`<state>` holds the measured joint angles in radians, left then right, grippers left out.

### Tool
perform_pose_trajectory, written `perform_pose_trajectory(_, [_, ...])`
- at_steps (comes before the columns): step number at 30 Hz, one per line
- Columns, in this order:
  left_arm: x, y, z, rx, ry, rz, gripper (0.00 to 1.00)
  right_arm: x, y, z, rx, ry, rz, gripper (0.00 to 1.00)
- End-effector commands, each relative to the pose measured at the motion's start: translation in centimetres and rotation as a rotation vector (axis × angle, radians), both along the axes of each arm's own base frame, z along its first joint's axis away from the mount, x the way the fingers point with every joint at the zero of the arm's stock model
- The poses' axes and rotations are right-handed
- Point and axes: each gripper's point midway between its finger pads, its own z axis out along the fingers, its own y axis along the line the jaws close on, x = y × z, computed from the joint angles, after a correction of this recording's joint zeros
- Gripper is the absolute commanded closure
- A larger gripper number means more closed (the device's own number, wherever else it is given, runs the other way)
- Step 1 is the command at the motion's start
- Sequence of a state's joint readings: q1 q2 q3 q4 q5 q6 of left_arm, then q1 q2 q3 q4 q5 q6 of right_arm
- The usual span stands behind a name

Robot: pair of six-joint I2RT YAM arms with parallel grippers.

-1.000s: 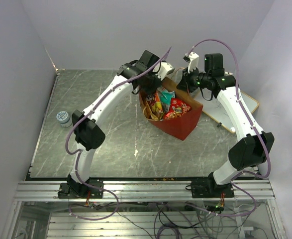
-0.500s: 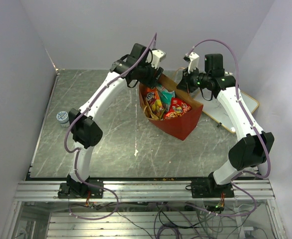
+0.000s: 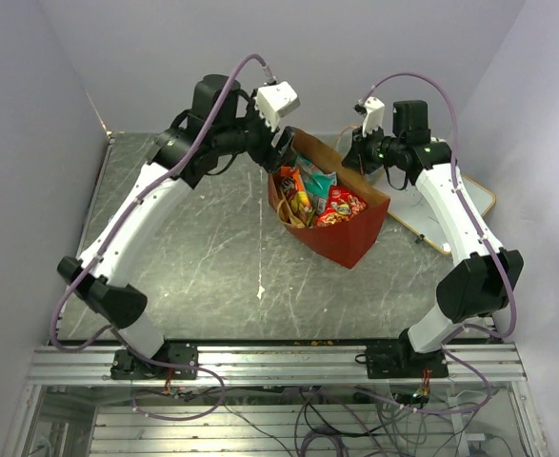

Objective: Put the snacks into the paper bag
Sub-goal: Place the snack in the paper bag, then adjust the paper bag at the center of the board.

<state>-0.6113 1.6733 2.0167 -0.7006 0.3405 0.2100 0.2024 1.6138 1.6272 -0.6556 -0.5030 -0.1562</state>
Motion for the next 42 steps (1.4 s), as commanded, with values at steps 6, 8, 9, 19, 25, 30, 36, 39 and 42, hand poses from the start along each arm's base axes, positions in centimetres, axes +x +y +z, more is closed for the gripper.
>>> perform_pose_trajectory(6, [-1.6,1.1,-2.1,0.067,-0.058,-0.063,0.22,4.2,-4.1,-0.9,-0.097,0.024,-0.187,1.00])
perform_pose_trajectory(8, [-2.0,1.2,-2.8,0.083,-0.050,-0.083,0.22,5.0,-4.8,-0.8,-0.117,0.021,-0.210,1.00])
perform_pose_trajectory(9, [-2.3,1.1,-3.2,0.095,-0.045,-0.106,0.23,5.3,-5.1,-0.8,-0.127,0.018,-0.220,1.00])
perform_pose_trajectory(19, [-5.6,1.6,-11.0,0.263,0.058,-0.323,0.26,6.2,-6.3,-0.8,-0.148,0.036,-0.210,0.95])
perform_pose_trajectory(25, [-4.1,2.1,-7.8,0.189,-0.057,-0.197,0.26,4.1,-3.4,0.0,-0.067,0.049,-0.040,0.86])
perform_pose_trajectory(30, [-1.6,2.5,-3.6,0.113,-0.109,-0.034,0.26,2.0,-1.0,-0.3,-0.068,0.057,0.077,0.79])
perform_pose_trajectory(36, [2.0,6.8,-2.6,0.066,-0.115,0.334,0.27,0.9,-0.1,0.7,-0.082,0.019,0.093,0.70])
perform_pose_trajectory(39, [2.1,8.7,-3.9,0.084,-0.088,0.400,0.28,1.5,-1.1,0.6,-0.113,0.010,0.023,0.68])
perform_pose_trajectory(42, [1.6,10.0,-7.0,0.075,0.003,0.426,0.30,1.7,-2.0,0.3,-0.146,0.001,-0.025,0.63])
